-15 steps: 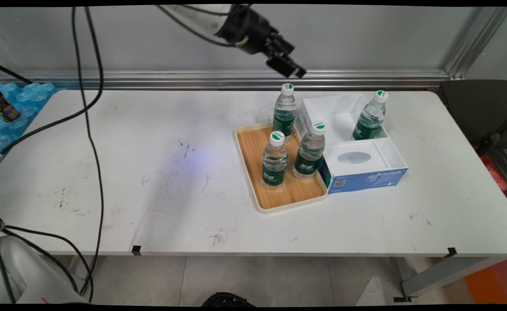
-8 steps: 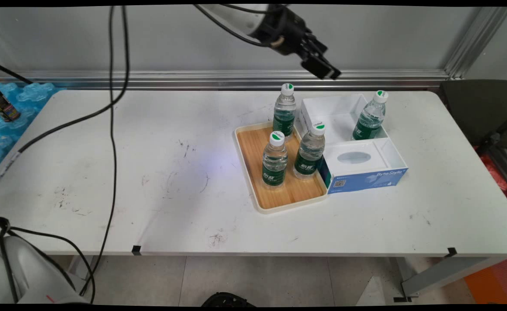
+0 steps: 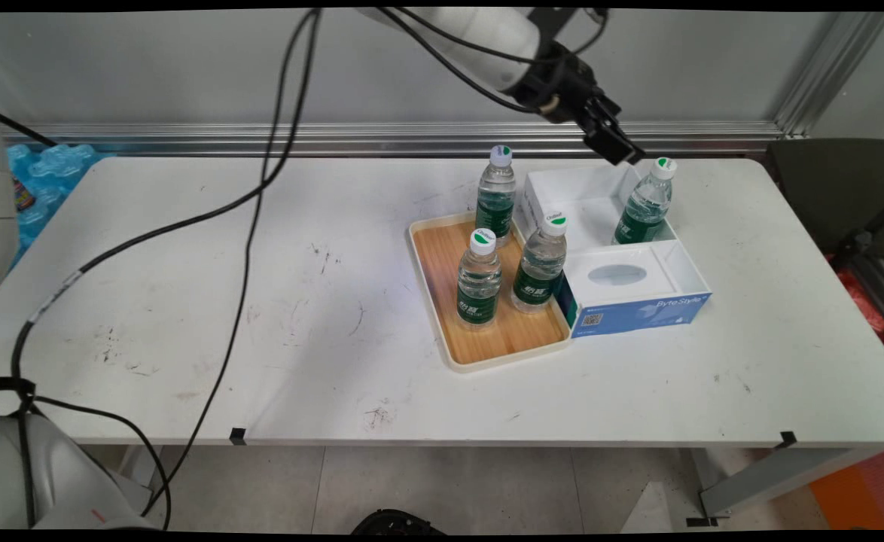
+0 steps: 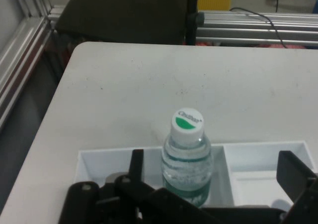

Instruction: Pick up the green bottle from the white box

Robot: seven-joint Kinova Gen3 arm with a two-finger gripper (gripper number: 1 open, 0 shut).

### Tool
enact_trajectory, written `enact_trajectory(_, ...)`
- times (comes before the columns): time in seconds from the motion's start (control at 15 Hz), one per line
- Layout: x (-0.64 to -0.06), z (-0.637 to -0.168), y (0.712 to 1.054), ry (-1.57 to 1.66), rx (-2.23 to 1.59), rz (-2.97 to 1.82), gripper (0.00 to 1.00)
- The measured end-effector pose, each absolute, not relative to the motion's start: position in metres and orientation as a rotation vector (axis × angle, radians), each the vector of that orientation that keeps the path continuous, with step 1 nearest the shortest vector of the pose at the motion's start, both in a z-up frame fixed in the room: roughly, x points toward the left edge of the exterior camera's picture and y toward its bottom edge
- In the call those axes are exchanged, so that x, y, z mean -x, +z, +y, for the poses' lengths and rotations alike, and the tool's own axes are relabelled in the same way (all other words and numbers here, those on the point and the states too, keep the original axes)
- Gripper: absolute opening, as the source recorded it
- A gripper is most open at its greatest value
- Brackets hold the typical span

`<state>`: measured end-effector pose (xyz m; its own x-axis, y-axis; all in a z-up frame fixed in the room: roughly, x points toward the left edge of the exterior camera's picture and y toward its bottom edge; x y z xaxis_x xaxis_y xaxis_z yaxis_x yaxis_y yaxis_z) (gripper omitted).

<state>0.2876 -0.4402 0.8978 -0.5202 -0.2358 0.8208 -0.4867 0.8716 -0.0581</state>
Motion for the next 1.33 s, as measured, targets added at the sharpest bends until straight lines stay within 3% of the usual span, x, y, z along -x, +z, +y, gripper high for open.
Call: enact_trajectory(1.33, -0.224, -0.489, 0.82, 0.382, -0.483, -2.184, 1.0)
